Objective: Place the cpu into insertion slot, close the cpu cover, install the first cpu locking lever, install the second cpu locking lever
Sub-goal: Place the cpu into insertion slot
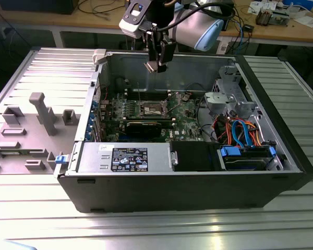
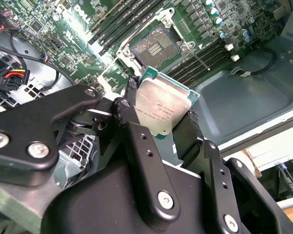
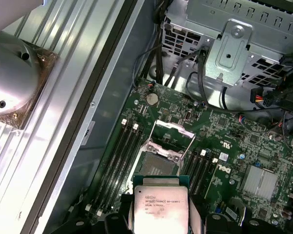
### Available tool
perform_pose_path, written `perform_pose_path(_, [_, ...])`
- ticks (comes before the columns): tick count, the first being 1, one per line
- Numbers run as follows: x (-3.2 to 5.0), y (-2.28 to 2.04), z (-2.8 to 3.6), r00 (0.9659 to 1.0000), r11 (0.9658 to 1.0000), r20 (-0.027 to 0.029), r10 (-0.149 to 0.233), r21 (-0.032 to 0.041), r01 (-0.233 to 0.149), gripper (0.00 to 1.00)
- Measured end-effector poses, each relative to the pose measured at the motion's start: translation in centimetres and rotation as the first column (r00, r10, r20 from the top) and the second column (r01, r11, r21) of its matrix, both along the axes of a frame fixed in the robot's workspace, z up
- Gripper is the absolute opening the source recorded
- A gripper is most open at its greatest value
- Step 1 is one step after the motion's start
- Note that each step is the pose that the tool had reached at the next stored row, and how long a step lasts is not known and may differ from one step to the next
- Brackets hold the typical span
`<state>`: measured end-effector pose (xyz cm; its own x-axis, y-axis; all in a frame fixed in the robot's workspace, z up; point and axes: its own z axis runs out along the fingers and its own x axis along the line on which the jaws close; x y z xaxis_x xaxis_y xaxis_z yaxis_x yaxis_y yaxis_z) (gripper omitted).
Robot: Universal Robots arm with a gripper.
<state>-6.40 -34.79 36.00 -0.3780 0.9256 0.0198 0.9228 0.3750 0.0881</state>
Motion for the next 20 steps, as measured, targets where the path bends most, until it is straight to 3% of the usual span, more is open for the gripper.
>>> perform_pose_path(13, [0.00, 0.00, -0.02, 0.9998, 0.9998, 0.0000, -0.021, 0.0000, 0.021, 0.54])
perform_pose_path(20, [0.00, 0.00, -0.04, 0.9982, 0.9982, 0.0000, -0.061, 0.0000, 0.061, 0.54])
